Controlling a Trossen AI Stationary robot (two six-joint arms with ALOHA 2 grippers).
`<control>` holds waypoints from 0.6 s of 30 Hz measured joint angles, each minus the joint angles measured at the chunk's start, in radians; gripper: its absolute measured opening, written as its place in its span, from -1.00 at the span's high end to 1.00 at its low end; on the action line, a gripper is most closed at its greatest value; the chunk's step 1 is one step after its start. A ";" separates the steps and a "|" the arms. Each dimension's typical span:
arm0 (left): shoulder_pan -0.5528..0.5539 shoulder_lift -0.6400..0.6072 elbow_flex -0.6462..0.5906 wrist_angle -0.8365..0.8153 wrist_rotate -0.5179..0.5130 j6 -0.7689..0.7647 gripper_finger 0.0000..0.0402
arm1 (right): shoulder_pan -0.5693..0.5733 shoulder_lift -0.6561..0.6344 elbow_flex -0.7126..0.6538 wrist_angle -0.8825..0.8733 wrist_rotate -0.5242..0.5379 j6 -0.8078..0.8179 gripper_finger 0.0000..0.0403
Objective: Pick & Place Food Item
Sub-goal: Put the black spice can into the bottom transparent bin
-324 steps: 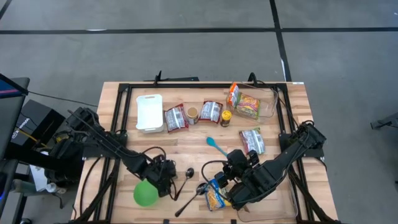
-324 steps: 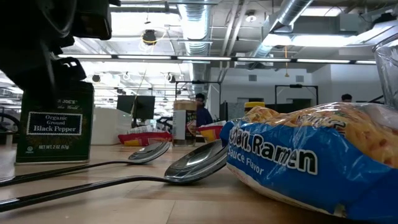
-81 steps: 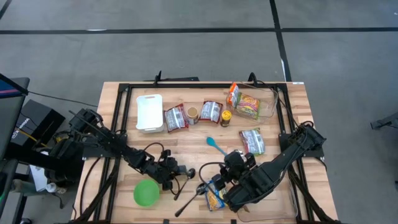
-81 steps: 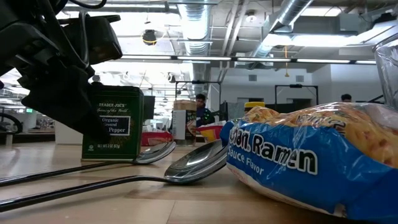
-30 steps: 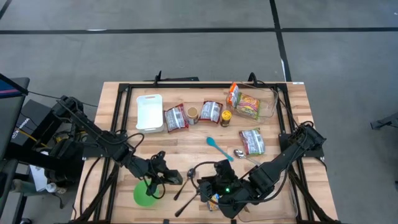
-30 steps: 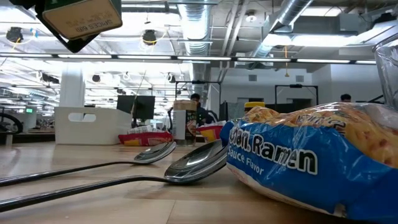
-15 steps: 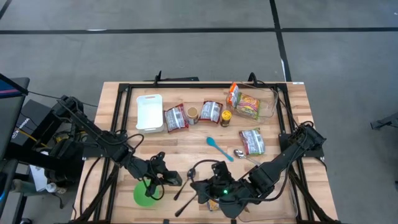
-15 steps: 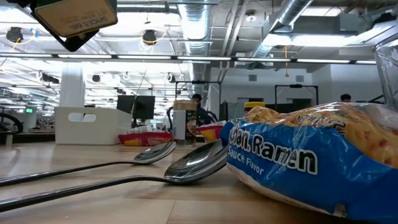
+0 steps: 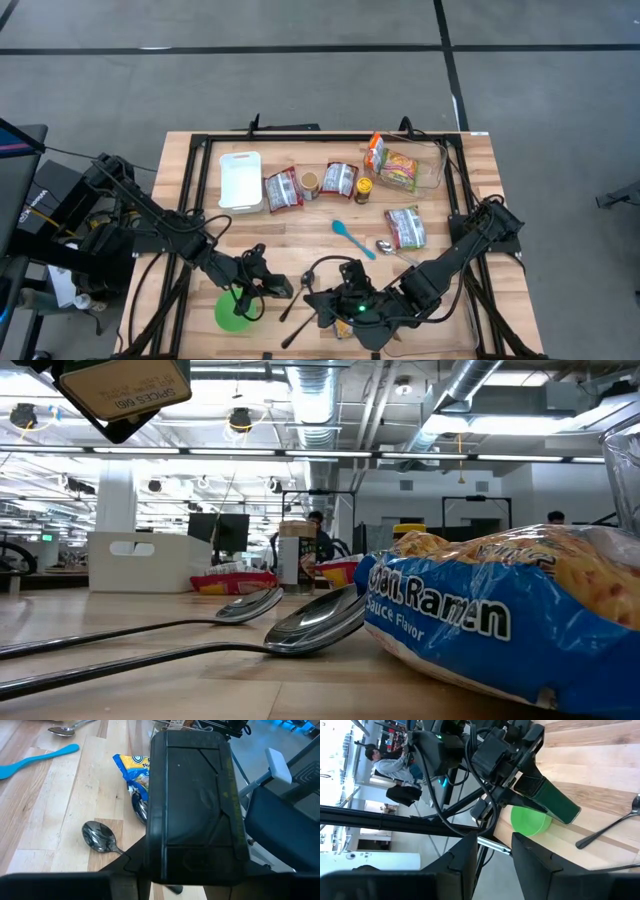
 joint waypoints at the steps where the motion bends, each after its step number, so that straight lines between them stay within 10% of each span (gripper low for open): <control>1: 0.000 0.000 0.000 0.000 0.000 0.000 0.40 | 0.000 0.000 0.000 0.000 0.000 0.000 0.42; 18: 0.000 0.000 0.000 0.001 0.000 -0.004 0.43 | -0.010 0.000 0.000 -0.002 0.000 0.000 0.42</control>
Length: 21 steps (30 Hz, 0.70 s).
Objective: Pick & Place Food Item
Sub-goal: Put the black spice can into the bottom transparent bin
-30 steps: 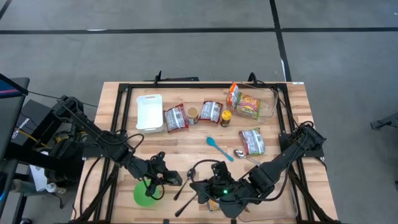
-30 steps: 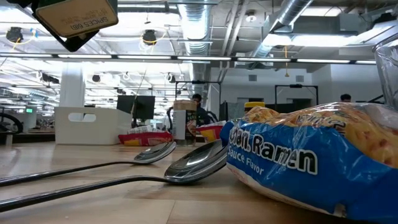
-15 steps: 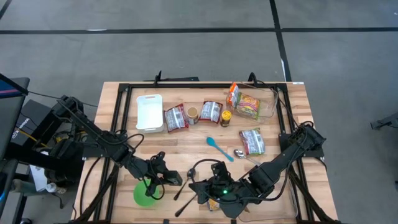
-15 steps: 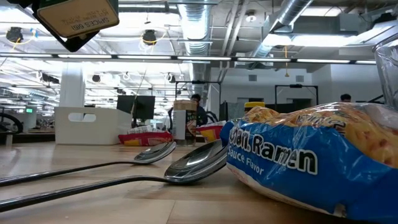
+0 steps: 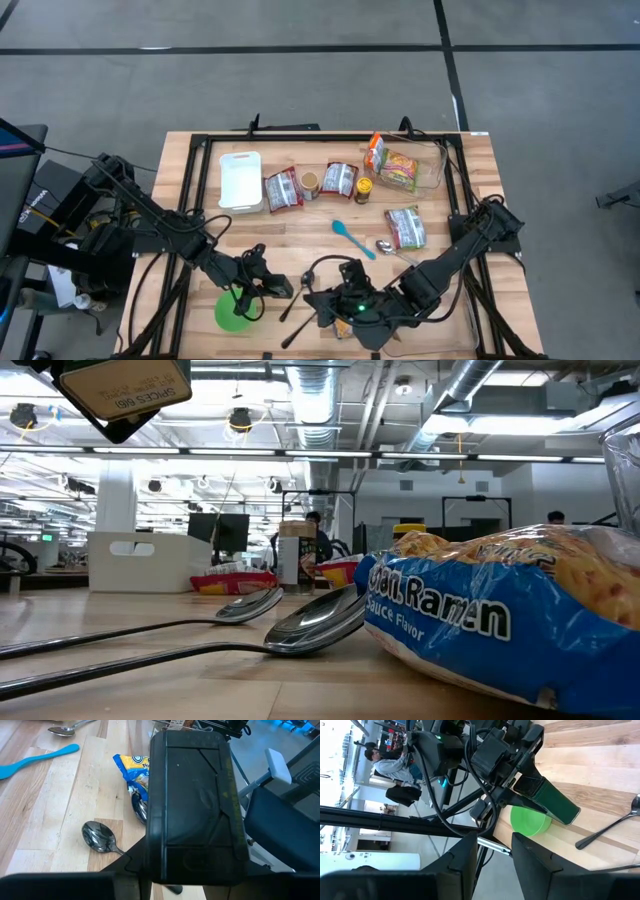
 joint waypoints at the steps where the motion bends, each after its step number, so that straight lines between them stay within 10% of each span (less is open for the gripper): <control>1: 0.000 0.000 0.000 0.000 0.000 -0.002 0.43 | -0.005 0.000 0.000 0.000 0.000 0.000 0.42; 8: 0.001 0.000 0.000 0.000 0.000 -0.004 0.43 | -0.061 0.000 0.000 -0.005 -0.029 -0.028 0.42; 21: 0.029 0.000 0.000 0.000 0.129 -0.069 0.44 | -0.145 0.000 0.000 -0.258 -0.412 -0.789 0.42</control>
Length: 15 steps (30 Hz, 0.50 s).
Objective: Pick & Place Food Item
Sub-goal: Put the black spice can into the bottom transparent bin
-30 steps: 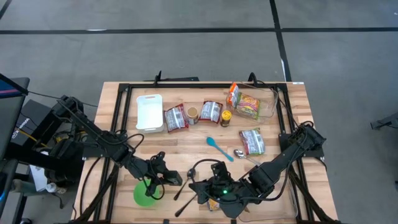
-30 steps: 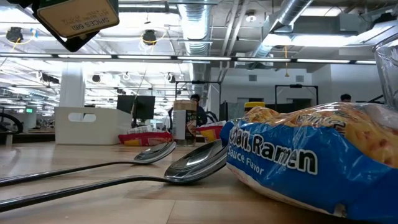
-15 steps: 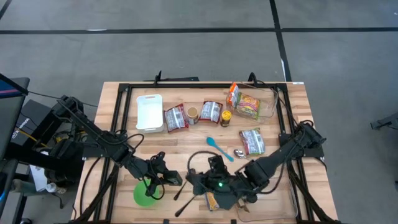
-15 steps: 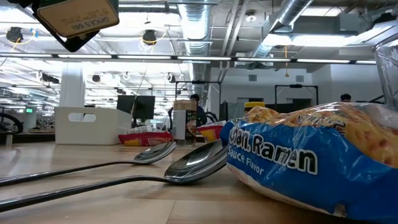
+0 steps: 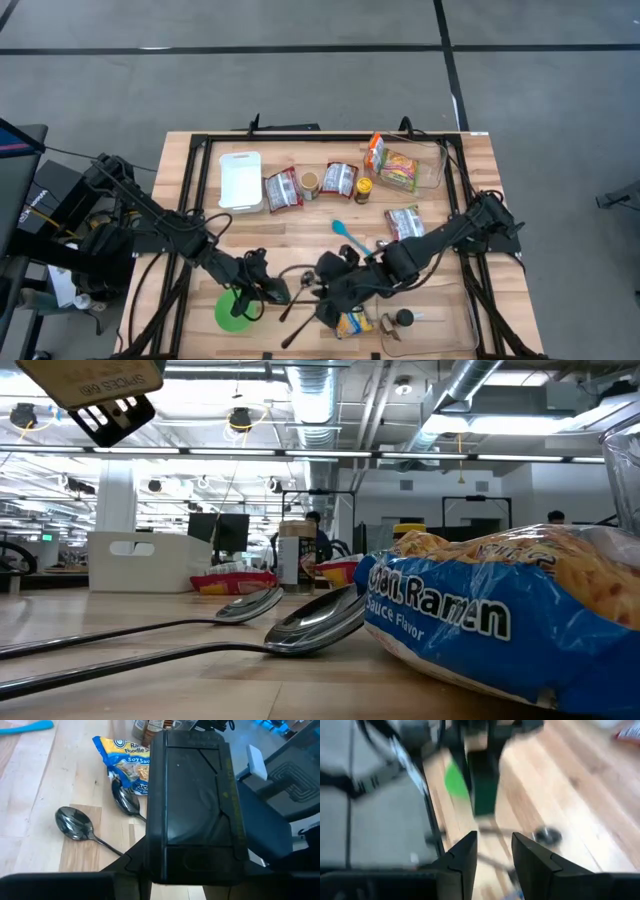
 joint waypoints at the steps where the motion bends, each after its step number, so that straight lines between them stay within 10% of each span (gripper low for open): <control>1: 0.003 0.000 0.000 0.000 0.004 -0.003 0.44 | -0.004 0.000 0.000 -0.032 -0.030 -0.003 0.42; 15: 0.010 0.013 0.011 0.005 0.007 -0.004 0.42 | -0.078 0.026 -0.002 0.032 -0.143 -0.107 0.20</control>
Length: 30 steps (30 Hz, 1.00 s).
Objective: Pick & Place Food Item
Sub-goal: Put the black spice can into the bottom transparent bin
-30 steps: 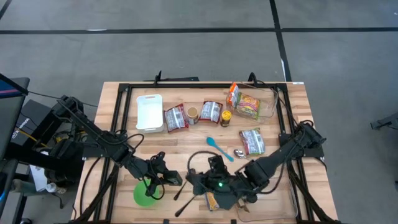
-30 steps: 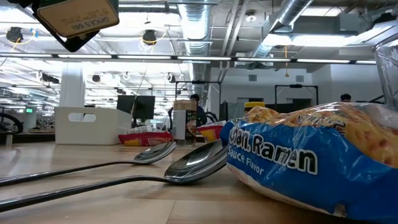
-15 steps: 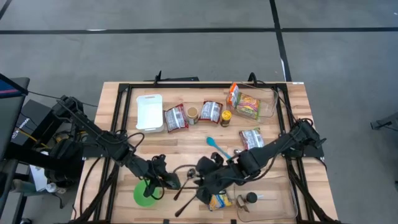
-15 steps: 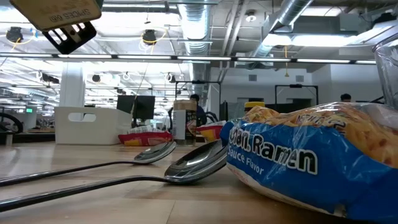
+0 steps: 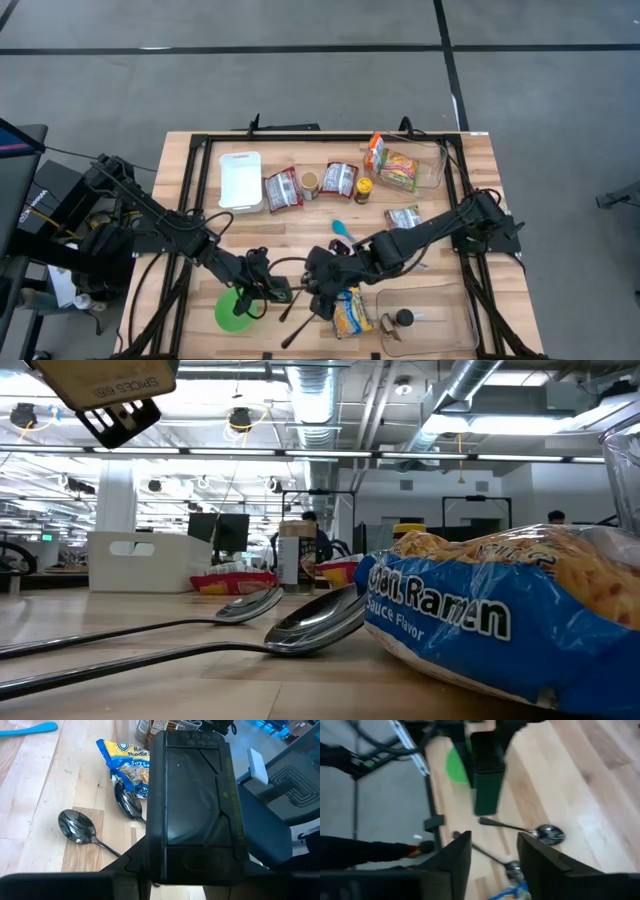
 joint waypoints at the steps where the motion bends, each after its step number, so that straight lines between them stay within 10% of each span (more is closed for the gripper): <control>1: 0.001 0.012 0.010 0.000 0.000 0.001 0.42 | -0.002 0.001 -0.001 0.005 0.000 -0.011 0.13; 8: 0.002 0.124 0.089 0.000 0.009 0.051 0.42 | -0.025 0.020 0.000 0.038 -0.058 -0.046 -0.27; 30: 0.108 0.351 0.276 0.087 0.128 0.111 0.41 | 0.073 0.006 0.002 -0.142 -0.047 0.142 -0.29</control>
